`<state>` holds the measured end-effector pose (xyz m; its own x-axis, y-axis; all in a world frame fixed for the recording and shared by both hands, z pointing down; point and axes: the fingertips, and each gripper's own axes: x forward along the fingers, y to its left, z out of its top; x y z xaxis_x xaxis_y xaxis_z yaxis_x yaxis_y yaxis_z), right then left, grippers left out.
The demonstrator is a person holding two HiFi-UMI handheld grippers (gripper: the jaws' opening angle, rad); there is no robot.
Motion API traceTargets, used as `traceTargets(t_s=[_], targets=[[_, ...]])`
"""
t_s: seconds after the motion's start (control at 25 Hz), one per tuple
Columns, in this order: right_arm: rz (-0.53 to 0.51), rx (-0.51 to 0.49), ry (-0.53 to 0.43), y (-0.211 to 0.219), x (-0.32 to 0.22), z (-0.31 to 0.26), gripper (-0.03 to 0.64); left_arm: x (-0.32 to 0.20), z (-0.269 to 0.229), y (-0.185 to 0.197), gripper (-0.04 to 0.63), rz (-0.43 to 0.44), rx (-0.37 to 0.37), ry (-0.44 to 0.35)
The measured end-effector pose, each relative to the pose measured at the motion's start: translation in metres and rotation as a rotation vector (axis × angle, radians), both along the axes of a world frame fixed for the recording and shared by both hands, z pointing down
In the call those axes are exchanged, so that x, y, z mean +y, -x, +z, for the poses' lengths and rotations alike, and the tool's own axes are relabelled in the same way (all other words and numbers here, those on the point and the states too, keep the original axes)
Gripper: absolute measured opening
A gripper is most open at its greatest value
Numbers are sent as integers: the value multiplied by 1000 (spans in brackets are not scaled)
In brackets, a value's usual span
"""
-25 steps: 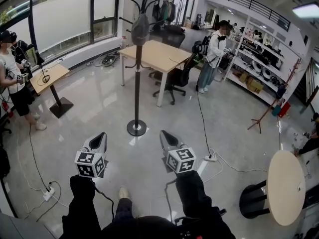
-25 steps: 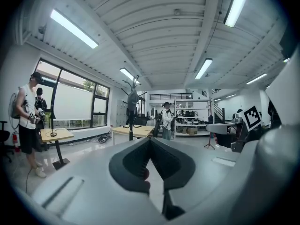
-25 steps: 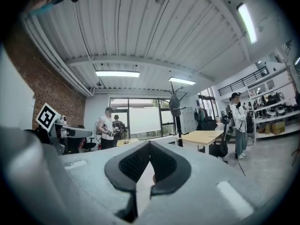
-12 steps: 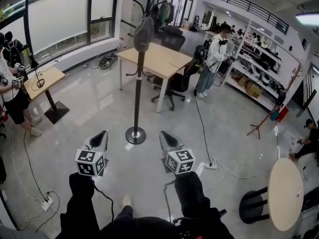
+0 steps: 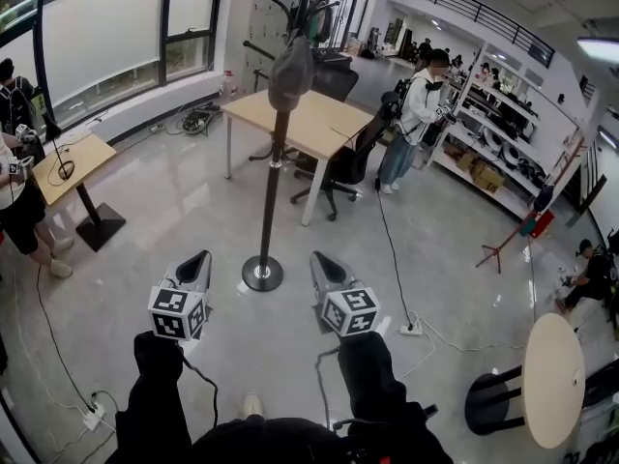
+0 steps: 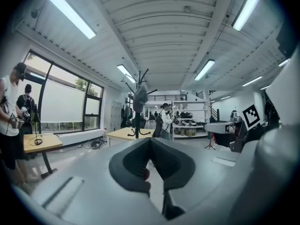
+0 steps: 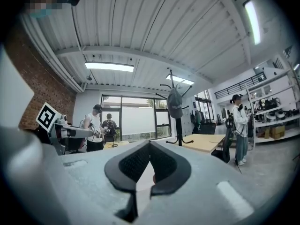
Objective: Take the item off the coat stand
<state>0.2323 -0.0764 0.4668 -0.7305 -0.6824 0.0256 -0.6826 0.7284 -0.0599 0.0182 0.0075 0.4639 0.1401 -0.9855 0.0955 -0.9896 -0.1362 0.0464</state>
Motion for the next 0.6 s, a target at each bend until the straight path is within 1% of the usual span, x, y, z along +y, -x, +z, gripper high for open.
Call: traceTargets(t_s=[0.24,0.6], targets=[[22,14,-3,30,-22,1,1,-30,3,32,2,23,10,4],[61,26,-6,42,-56,4,2,-68,9,56,2,40,21,1]])
